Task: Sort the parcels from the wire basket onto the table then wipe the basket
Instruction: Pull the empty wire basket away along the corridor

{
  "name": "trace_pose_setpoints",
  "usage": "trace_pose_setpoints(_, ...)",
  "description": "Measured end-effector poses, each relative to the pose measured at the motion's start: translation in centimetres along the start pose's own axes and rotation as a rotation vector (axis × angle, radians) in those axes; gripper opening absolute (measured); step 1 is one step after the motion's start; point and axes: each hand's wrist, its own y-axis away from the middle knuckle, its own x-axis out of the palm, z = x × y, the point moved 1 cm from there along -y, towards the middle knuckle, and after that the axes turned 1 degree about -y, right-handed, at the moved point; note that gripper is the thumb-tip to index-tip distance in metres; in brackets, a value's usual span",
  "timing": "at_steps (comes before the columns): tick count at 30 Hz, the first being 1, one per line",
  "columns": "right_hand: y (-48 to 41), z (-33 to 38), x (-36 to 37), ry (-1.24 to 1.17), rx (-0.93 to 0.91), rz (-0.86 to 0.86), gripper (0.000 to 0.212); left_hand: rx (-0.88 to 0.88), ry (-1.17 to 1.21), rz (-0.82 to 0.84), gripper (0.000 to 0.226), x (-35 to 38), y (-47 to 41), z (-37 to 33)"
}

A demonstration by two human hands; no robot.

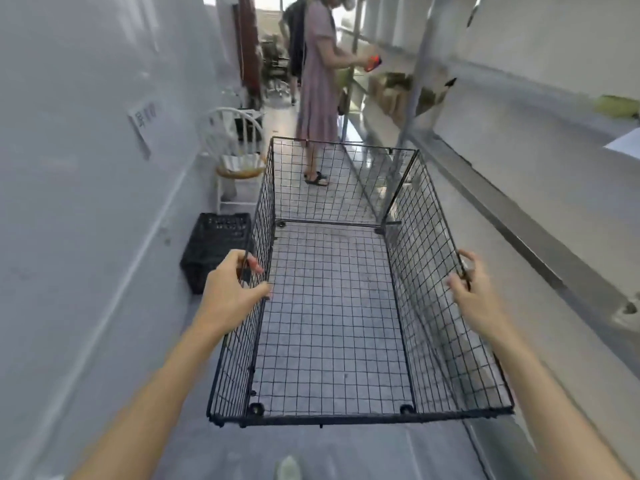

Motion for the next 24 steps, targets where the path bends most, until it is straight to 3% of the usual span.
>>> trace_pose_setpoints(10,-16.2,8.7,14.1,0.005,-0.15,0.151,0.049,-0.136,-0.089,-0.153,0.025,-5.7,-12.5,7.3)
trace_pose_setpoints(24,-36.5,12.3,31.4,-0.042,-0.179,0.309,0.046,-0.245,-0.129,-0.221,0.028,-7.4,-31.4,18.6)
